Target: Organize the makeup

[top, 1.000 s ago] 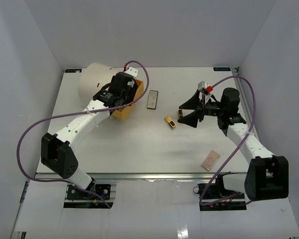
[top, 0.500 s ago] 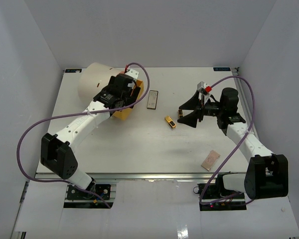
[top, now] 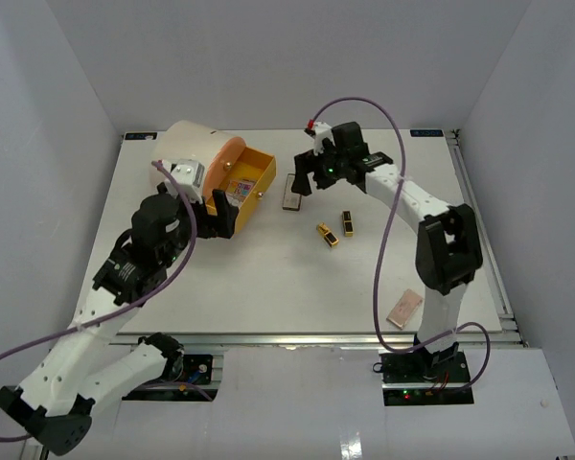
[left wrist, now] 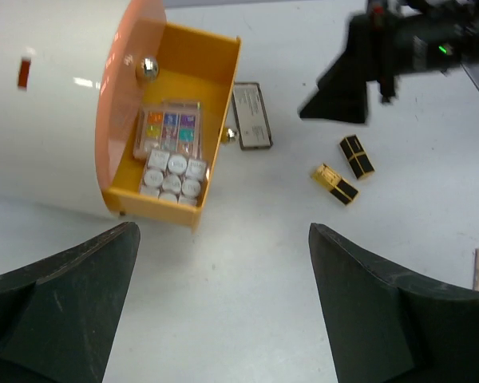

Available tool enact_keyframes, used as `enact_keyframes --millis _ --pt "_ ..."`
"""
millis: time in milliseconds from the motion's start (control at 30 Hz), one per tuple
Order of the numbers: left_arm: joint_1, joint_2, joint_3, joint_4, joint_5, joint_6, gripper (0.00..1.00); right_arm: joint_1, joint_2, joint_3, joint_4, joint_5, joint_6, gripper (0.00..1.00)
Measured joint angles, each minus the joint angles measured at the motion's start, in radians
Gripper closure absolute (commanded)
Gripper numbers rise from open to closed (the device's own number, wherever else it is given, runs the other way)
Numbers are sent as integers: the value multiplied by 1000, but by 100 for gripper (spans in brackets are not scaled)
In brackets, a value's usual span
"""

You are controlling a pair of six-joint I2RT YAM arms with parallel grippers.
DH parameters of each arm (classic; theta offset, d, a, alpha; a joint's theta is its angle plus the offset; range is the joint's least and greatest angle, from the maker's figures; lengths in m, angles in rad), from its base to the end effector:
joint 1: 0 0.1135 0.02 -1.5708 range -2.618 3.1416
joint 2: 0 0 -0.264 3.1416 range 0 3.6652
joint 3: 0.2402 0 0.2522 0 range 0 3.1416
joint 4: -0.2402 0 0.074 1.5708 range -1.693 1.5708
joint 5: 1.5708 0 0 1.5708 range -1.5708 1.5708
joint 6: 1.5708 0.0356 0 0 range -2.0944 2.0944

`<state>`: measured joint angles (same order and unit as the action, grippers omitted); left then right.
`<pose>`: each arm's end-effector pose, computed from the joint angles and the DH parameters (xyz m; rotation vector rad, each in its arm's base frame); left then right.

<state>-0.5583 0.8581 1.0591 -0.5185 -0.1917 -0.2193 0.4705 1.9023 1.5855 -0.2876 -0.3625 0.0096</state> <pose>0.1554 -0.0890 0.3869 0.1895 1.8880 -0.3511 0.3915 0.2133 0.2829 -0.7076 2.0910 0.6652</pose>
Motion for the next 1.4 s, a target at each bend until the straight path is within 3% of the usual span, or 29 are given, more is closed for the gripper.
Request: enact_keyframes --millis 167,467,867,1100,1300,1400 --pt "0 -198 -189 6 -18 -57 2 75 233 235 -76 250 130 10" --pt "0 -394 -355 4 -74 -81 2 82 475 412 -139 439 277 10" --pt "0 -477 -394 -5 -89 -106 2 90 502 444 -128 465 333 10" --pt "0 -502 -394 -7 -87 -128 2 118 518 452 -122 570 373 10" --pt "0 -505 -394 -14 -80 -152 2 132 522 454 -126 632 389 2" --pt "0 -506 -394 -22 -78 -160 2 132 523 454 -127 633 393 12"
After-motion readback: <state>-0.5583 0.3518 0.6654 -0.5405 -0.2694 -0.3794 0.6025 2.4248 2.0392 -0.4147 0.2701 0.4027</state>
